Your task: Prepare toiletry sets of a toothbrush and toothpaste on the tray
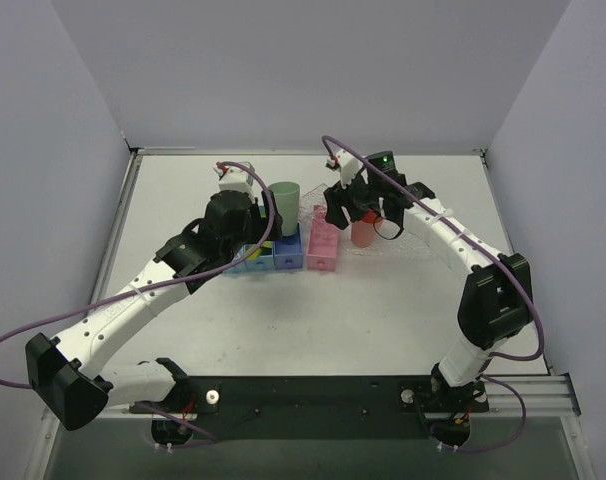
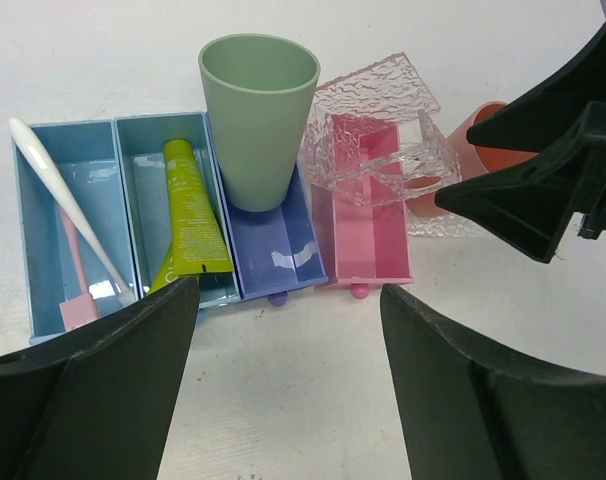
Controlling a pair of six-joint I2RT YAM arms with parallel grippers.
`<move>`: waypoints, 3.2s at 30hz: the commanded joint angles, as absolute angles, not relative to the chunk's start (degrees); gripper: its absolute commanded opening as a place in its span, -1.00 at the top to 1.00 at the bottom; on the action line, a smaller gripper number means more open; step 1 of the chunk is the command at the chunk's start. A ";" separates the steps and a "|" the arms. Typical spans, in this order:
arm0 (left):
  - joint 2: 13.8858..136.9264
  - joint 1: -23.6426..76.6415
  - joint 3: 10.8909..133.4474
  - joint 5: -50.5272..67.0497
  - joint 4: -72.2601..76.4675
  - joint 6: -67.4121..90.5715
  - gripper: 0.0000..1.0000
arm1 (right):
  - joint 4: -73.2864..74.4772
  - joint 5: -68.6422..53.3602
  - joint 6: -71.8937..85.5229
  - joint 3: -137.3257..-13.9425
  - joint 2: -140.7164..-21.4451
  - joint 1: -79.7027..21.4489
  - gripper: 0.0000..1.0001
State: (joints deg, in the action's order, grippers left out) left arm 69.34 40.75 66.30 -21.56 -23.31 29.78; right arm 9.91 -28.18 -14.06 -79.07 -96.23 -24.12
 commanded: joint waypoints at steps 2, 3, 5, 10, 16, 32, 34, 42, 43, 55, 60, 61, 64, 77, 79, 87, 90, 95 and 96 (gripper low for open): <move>68.73 40.43 66.53 -20.13 -20.48 29.97 -0.67 | 4.84 -28.04 -20.91 -76.12 -95.54 -25.40 -0.18; 68.73 40.34 66.53 -20.04 -20.57 29.97 -0.67 | 4.40 -28.04 -21.27 -75.77 -95.54 -25.49 -0.18; 68.73 40.34 66.36 -19.86 -20.48 30.14 -0.67 | 3.61 -28.21 -22.06 -75.50 -95.97 -25.49 -0.18; 68.73 40.34 66.27 -19.69 -20.83 30.32 -0.67 | 0.88 -29.18 -23.38 -74.79 -96.59 -25.49 -0.17; 68.73 40.34 66.01 -19.34 -20.66 30.76 -0.67 | 0.88 -29.62 -23.91 -76.02 -98.44 -25.49 -0.17; 69.08 40.34 66.36 -18.02 -20.65 30.32 -0.67 | 0.44 -28.13 -24.79 -77.69 -100.46 -25.49 -0.11; 69.26 40.34 66.45 -17.93 -20.74 30.24 -0.67 | 0.44 -27.95 -24.70 -77.96 -100.20 -25.49 -0.13; 69.87 40.34 67.06 -17.67 -20.74 29.88 -0.67 | 0.44 -26.63 -24.43 -79.36 -100.02 -25.66 -0.18; 69.96 40.34 67.15 -17.58 -20.74 29.97 -0.67 | 0.53 -26.54 -24.52 -79.45 -99.93 -25.66 -0.18; 70.40 40.34 67.50 -17.49 -20.48 29.53 -0.67 | -1.49 -25.93 -25.31 -79.98 -100.54 -25.93 -0.19; 70.31 40.34 67.50 -17.40 -20.57 29.36 -0.67 | -1.58 -26.28 -25.66 -79.98 -101.86 -25.84 -0.17; 70.31 40.34 67.50 -17.49 -20.48 29.36 -0.67 | -1.76 -26.28 -25.75 -80.07 -102.04 -25.84 -0.16; 70.40 40.34 67.59 -17.40 -20.57 29.36 -0.67 | -2.37 -26.37 -25.66 -79.63 -102.48 -25.84 -0.09; 69.79 40.34 67.15 -17.49 -20.74 29.44 -0.67 | -3.60 -26.01 -24.70 -79.45 -102.92 -25.84 0.33; 69.70 40.34 66.97 -17.58 -20.74 29.44 -0.67 | -3.87 -25.58 -24.17 -79.45 -102.83 -25.84 0.40; 69.43 40.34 66.71 -17.49 -20.65 29.62 -0.67 | -4.04 -25.66 -22.94 -79.63 -102.22 -25.75 0.58; 69.17 40.34 66.53 -17.49 -20.66 29.62 -0.67 | -3.61 -26.10 -22.68 -80.24 -102.04 -25.75 0.72; 69.08 40.34 65.74 -15.56 -18.99 27.95 -0.67 | -2.90 -26.45 -22.06 -81.30 -100.73 -25.75 0.94; 68.91 40.34 65.74 -14.60 -18.29 27.51 -0.67 | -2.81 -26.37 -22.06 -81.47 -100.46 -25.66 0.96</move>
State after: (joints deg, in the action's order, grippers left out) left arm 70.35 40.66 65.98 -17.21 -22.90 29.36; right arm -2.22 -25.04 -22.94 -78.37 -102.87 -25.58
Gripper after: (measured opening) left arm 0.836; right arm 0.339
